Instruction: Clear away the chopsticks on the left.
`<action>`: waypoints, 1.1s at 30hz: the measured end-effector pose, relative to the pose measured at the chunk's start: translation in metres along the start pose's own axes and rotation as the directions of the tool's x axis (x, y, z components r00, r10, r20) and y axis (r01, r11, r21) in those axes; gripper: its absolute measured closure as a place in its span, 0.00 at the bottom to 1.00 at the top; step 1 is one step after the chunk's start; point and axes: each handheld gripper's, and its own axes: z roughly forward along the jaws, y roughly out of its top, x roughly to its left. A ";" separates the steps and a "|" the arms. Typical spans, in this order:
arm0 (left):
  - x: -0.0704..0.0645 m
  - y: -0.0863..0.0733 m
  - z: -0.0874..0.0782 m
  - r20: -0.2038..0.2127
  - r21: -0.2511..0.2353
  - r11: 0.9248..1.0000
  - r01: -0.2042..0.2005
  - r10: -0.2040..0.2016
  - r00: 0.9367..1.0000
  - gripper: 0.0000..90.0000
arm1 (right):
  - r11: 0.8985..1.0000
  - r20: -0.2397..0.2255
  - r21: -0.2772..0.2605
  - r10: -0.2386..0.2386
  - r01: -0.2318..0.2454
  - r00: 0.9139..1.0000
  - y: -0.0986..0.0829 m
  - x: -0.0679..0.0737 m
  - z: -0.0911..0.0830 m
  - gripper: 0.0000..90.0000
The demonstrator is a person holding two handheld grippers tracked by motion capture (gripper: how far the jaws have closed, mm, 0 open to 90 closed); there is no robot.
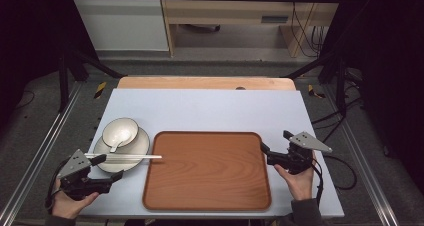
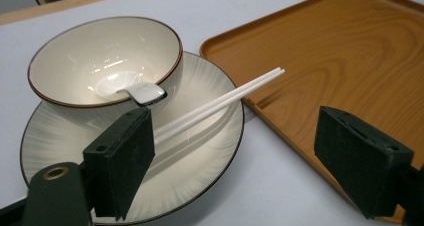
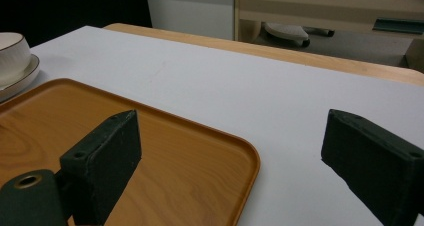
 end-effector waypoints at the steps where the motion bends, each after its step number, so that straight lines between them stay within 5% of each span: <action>1: 0.000 0.000 0.000 0.000 0.000 1.000 0.000 0.000 1.000 0.20 | 1.000 0.000 0.001 -0.002 0.002 1.000 0.000 0.000 0.001 0.10; 8: 0.009 -0.008 0.020 -0.044 0.059 0.998 0.004 -0.002 0.999 0.24 | 1.000 -0.005 0.013 0.000 0.000 1.000 -0.001 0.002 0.003 0.10; 33: 0.025 -0.011 0.041 -0.092 0.111 0.994 -0.014 0.024 0.995 0.39 | 1.000 -0.003 0.019 -0.005 0.005 1.000 -0.001 0.001 0.005 0.10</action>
